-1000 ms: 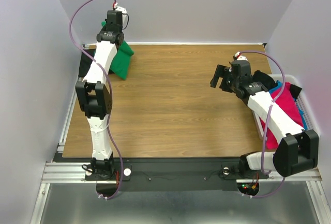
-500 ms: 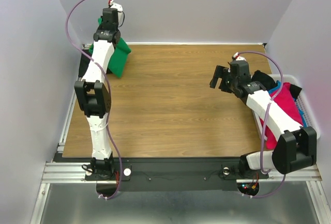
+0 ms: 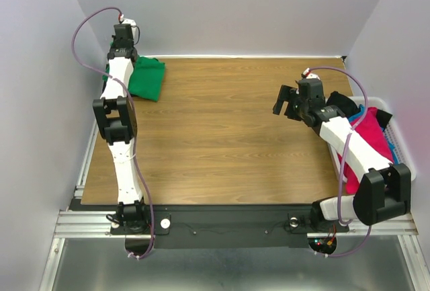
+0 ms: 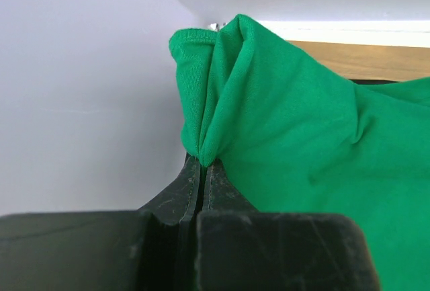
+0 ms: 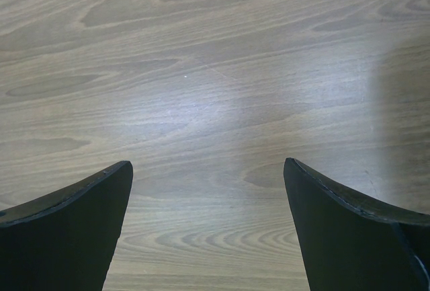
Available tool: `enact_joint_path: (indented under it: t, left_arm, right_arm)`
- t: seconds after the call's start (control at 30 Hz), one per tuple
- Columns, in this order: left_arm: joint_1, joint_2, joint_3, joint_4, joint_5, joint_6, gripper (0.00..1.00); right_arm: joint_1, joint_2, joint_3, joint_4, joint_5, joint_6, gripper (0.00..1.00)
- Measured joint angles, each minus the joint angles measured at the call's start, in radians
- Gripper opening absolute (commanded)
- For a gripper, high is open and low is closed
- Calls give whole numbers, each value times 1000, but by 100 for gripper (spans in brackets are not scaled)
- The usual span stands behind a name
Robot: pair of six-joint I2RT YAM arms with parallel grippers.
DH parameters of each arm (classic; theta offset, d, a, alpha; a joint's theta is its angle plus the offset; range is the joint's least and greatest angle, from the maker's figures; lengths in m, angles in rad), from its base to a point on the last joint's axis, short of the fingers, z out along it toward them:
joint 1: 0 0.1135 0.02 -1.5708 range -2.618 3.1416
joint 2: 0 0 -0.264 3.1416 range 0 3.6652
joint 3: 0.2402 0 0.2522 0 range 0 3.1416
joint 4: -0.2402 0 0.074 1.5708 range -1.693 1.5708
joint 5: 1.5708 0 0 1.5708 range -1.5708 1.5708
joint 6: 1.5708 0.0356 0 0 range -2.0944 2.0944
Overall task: Fold and stack the t-shirts
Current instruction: Neatly place the folded tshirt to the corner
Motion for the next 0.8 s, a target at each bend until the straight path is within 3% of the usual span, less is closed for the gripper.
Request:
enact_joint_path:
  t: [0.23,0.3,0.4,0.47,0.5,0.8]
  left_arm:
    - [47,34,0,23,16,-33,0]
    - [50,35,0,25,14,-38,22]
    - [53,35,-1,21,1,-48,75]
    - [54,35,-2,21,-11,-59,85]
    - [56,35,-2,21,-18,-64,99]
    - [77,-65,-22,-67,31,-189,99]
  right_arm:
    - [0,18,0,0,0,0,100]
    - [0,24,0,0,0,0,100]
    - [0,26,0,0,2,0,100]
    - [0,27,0,0,2,0,100]
    - [0,28,0,0,2,0,100]
    - [0,22,0,-1,3,1,100]
